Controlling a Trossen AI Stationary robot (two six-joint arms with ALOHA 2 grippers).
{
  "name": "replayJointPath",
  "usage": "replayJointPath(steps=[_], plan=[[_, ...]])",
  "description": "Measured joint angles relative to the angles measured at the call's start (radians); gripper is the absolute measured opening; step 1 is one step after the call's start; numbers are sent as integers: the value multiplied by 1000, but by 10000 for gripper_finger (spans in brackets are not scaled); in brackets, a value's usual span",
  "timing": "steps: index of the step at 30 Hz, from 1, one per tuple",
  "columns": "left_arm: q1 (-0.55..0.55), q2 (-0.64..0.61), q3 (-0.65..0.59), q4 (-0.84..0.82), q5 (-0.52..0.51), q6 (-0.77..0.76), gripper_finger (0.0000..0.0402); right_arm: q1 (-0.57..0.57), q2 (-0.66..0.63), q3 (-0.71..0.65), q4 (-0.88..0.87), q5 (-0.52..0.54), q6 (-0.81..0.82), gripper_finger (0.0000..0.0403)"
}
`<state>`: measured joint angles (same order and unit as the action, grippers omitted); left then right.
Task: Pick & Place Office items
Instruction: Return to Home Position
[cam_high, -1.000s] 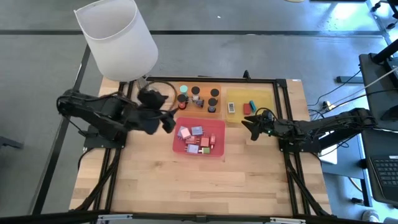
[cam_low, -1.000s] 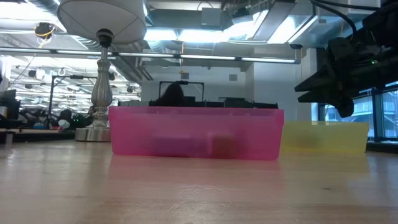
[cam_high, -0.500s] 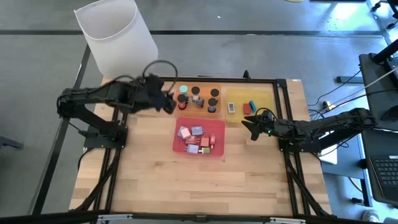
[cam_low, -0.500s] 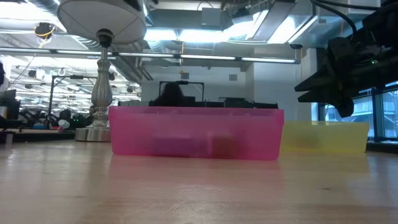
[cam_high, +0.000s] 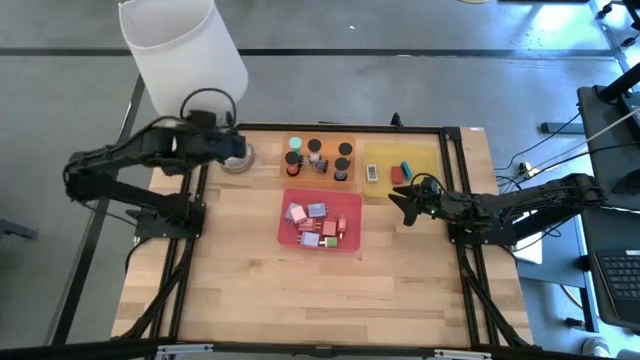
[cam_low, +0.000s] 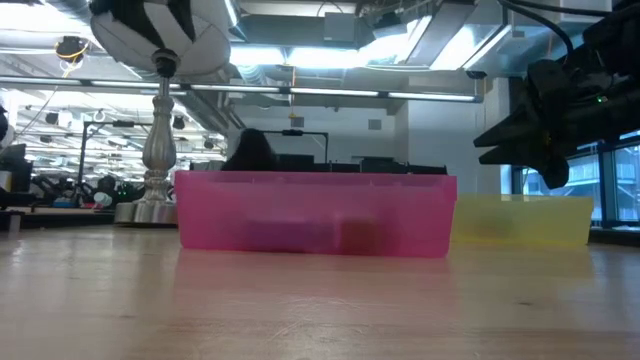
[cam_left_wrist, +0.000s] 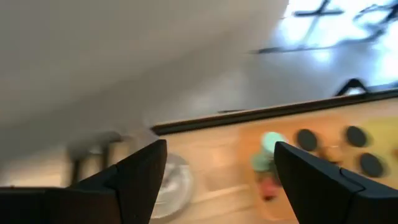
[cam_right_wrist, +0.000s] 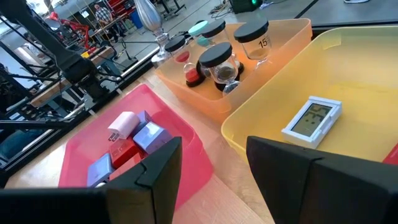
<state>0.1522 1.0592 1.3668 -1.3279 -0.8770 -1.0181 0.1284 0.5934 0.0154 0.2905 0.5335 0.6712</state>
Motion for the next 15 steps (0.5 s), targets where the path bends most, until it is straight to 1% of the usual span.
replayJointPath(steps=[2,7,9,15], plan=[[0,-76,-122,148,34,45,294,0,0,0,0,0,0,183],[0,-258,-459,635,164,234,294,0,0,0,0,0,0,183],[1,-317,-586,843,212,297,294,0,0,1,0,0,0,183],[0,-455,-930,1378,374,450,294,0,0,1,0,0,0,183]])
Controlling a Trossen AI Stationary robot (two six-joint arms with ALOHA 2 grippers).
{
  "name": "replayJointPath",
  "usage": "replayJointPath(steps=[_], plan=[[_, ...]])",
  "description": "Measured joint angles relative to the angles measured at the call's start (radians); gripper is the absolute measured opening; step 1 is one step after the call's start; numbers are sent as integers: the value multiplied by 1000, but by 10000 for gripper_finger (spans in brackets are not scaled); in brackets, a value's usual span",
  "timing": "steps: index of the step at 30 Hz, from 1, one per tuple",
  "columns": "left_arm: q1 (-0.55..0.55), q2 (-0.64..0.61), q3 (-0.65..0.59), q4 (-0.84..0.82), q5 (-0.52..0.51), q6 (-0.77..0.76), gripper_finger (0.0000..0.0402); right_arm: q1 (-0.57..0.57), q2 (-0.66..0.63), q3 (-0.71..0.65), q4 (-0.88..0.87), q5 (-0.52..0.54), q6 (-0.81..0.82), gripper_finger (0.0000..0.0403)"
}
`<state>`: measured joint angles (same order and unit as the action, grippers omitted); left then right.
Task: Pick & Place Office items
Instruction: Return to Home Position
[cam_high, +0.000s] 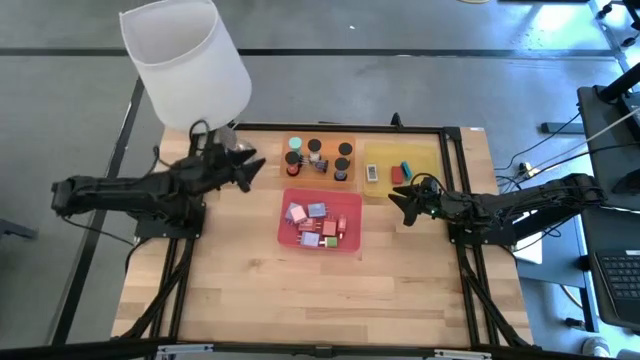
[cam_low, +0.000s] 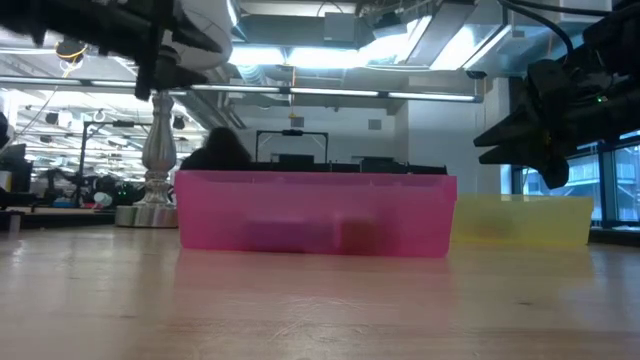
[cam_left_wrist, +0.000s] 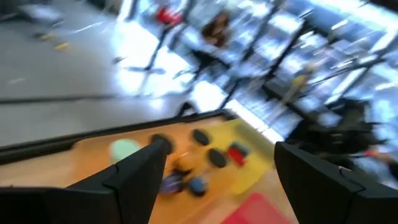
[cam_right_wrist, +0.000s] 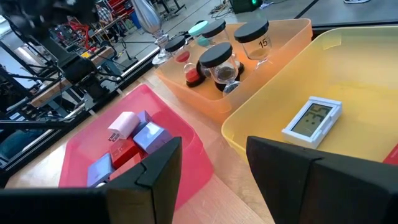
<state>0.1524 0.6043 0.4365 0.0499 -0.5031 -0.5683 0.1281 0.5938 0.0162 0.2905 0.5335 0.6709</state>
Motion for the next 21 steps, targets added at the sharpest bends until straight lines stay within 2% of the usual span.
replayJointPath(steps=[3,7,14,21], plan=[[0,-42,-148,232,59,49,294,0,0,0,0,0,0,183],[0,-69,-291,449,123,91,294,0,0,0,0,0,0,183],[0,-77,-419,596,162,115,294,0,0,0,0,0,0,183],[0,-78,-428,614,152,218,294,0,0,0,0,-2,0,183]])
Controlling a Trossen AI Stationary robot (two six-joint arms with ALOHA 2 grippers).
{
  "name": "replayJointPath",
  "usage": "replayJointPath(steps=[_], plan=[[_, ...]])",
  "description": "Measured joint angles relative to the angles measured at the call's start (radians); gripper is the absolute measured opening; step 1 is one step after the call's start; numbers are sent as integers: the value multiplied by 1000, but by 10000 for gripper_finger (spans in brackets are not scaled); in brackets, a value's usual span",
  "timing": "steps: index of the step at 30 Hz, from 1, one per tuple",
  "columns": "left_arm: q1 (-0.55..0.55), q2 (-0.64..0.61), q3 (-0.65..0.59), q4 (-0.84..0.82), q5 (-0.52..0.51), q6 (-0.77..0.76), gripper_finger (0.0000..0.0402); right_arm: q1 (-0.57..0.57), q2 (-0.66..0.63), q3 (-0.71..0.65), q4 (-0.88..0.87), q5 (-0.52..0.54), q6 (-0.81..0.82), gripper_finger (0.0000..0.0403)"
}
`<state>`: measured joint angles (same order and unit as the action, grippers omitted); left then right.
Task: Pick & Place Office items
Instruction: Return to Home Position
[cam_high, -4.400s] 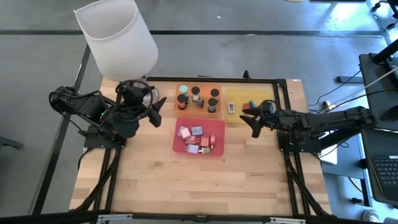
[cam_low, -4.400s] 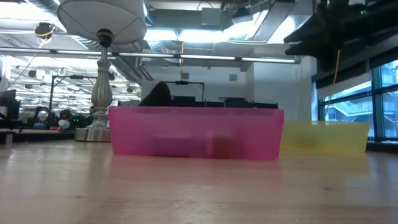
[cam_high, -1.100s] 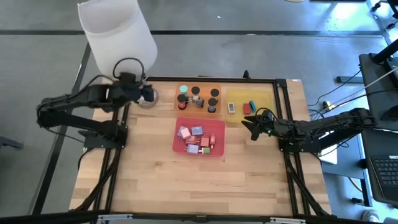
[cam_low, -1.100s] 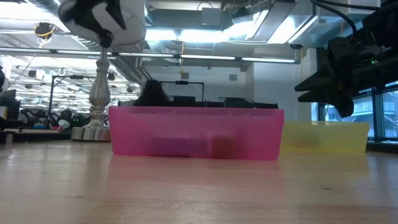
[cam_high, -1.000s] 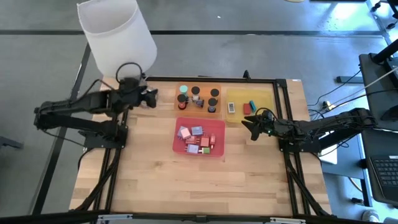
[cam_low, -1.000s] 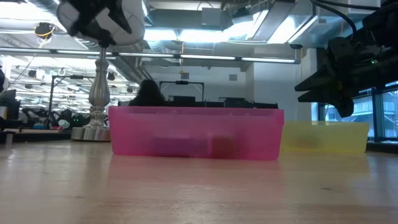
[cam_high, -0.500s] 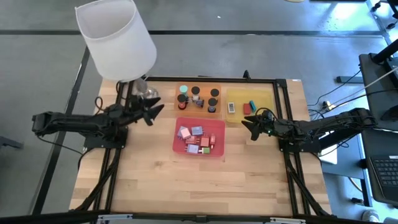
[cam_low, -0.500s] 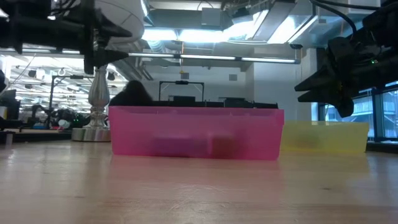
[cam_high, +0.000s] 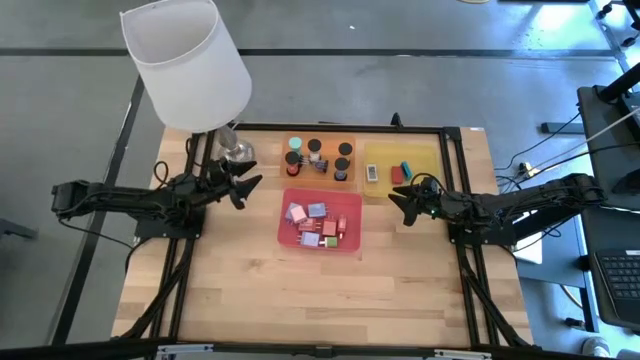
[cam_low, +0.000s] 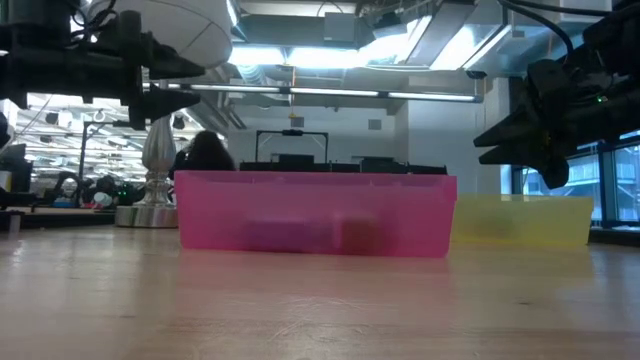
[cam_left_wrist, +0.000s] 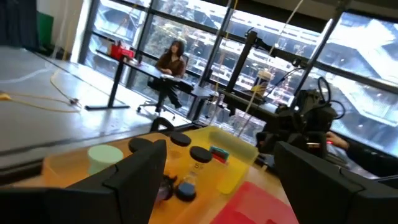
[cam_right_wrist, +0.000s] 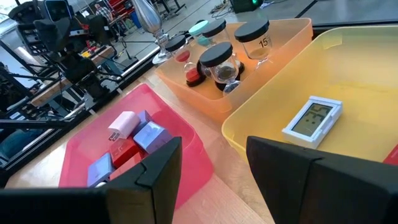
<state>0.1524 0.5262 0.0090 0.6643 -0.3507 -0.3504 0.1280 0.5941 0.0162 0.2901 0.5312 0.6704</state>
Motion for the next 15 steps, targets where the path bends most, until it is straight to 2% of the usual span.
replayJointPath(steps=[6,15], plan=[[0,-18,0,-10,-56,55,294,0,0,0,0,0,0,183],[0,-18,0,-39,-58,58,294,0,0,0,0,0,0,183]])
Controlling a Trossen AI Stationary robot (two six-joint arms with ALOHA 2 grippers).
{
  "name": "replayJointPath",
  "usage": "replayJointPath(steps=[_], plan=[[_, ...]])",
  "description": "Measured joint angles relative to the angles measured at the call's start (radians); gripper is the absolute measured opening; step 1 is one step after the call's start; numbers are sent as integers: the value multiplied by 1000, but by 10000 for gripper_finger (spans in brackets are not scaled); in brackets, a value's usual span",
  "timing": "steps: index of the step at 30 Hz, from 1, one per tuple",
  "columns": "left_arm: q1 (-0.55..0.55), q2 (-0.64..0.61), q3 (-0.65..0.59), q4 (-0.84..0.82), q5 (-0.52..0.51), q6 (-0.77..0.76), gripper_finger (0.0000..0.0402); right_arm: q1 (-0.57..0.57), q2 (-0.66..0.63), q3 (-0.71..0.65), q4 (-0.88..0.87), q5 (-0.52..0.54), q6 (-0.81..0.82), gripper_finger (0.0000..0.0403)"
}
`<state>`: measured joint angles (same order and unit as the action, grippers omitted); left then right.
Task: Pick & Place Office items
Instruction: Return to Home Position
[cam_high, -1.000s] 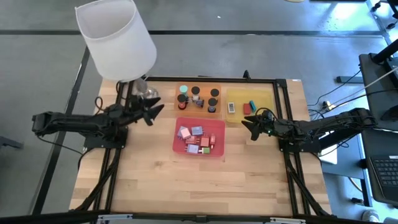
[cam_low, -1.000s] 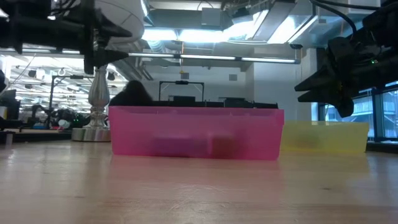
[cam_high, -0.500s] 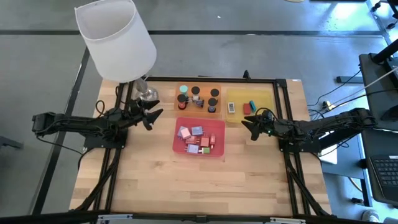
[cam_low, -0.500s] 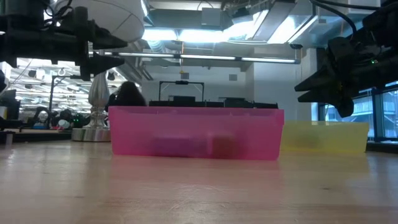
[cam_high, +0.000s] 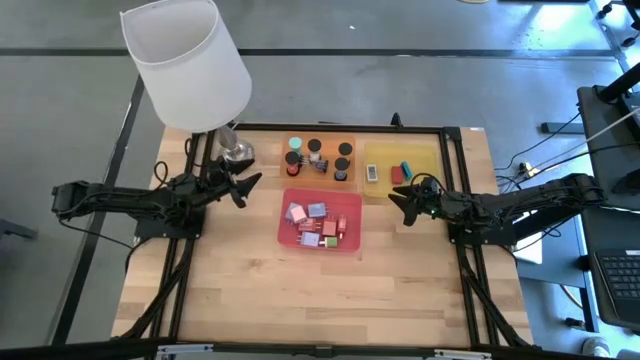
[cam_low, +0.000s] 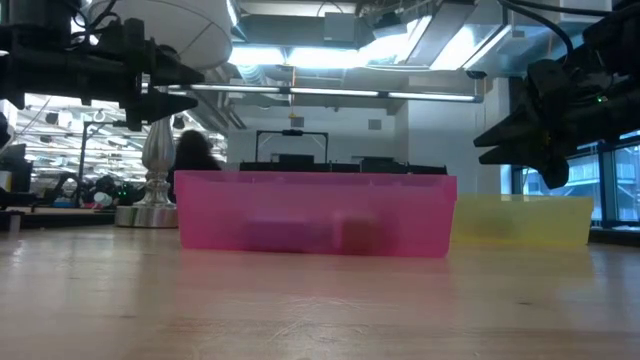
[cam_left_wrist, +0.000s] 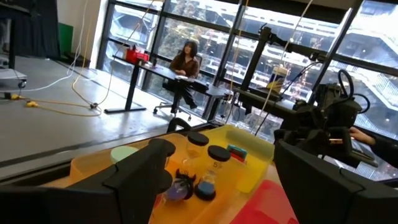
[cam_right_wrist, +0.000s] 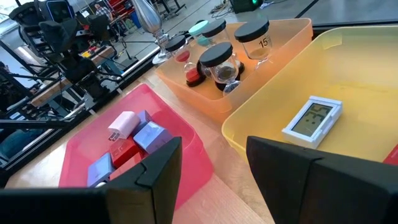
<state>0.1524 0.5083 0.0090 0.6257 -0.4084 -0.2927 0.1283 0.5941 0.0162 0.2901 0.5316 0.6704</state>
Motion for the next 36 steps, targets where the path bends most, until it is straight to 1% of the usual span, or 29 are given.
replayJointPath(steps=[8,11,16,23,27,36], plan=[[-3,-6,0,-12,1,0,294,0,0,0,0,0,0,183],[-15,-62,0,-31,0,0,294,0,0,0,0,1,0,183],[-33,-191,0,-86,0,0,294,0,0,0,0,3,0,183],[-34,-309,0,-84,-1,0,294,0,0,0,0,3,0,183],[-34,-337,0,-84,-1,0,294,0,0,0,0,3,0,183],[-34,-344,0,-84,-1,0,294,0,-1,0,0,2,0,183]])
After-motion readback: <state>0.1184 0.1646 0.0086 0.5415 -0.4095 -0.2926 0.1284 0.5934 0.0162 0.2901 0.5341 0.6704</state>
